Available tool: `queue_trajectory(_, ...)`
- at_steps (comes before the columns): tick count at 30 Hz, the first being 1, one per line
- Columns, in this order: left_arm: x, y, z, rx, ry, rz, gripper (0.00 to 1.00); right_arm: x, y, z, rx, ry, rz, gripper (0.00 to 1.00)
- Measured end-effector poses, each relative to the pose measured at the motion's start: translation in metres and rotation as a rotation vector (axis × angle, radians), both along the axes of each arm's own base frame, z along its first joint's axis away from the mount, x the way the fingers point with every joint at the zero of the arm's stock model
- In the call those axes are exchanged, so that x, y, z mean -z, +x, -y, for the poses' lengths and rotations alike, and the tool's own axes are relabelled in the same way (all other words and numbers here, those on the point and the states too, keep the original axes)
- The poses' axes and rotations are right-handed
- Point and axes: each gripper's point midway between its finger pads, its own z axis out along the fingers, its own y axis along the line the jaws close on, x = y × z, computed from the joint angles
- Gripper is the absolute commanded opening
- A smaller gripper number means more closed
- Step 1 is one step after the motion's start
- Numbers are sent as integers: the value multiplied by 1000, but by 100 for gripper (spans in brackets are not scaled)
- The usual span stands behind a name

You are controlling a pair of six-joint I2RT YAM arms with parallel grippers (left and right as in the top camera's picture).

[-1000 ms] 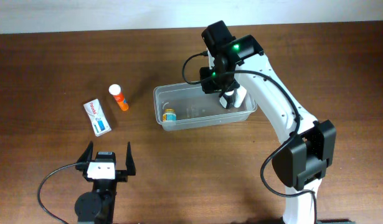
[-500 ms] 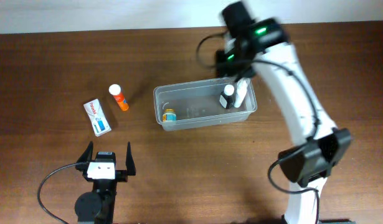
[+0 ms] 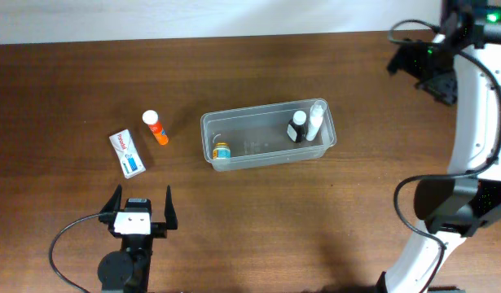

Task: Pack container

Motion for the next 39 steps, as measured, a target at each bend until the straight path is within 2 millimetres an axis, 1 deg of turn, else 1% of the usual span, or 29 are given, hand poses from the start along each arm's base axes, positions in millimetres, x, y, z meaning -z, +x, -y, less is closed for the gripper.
queue_trajectory(5,0,0,0,0,0,0,99,30,-9,32,102,20,-55,98)
queue_trajectory(10,0,0,0,0,0,0,99,57,-15,53,164,32,-90,98)
queue_trajectory(13,0,0,0,0,0,0,99,71,-21,57,180,40,-118,98)
queue_trajectory(16,0,0,0,0,0,1,99,79,-22,57,181,44,-127,98)
queue_trajectory(24,-3,0,2,14,-1,11,99,82,-23,57,181,45,-135,98)
queue_trajectory(26,-13,1,7,41,-4,55,99,82,-23,57,181,46,-135,98)
queue_trajectory(28,-31,0,11,61,-5,127,99,82,-23,57,181,46,-136,98)
queue_trajectory(31,-47,-2,10,58,-5,160,99,82,-23,57,181,46,-135,98)
queue_trajectory(34,-59,-7,-1,3,-3,108,99,82,-23,57,181,46,-135,98)
queue_trajectory(35,-66,-9,-7,-25,-2,82,99,82,-23,57,181,46,-136,98)
queue_trajectory(37,-85,-11,-17,-78,3,42,99,82,-23,57,181,46,-135,98)
queue_trajectory(39,-111,-11,-27,-125,15,7,99,82,-24,56,181,46,-136,98)
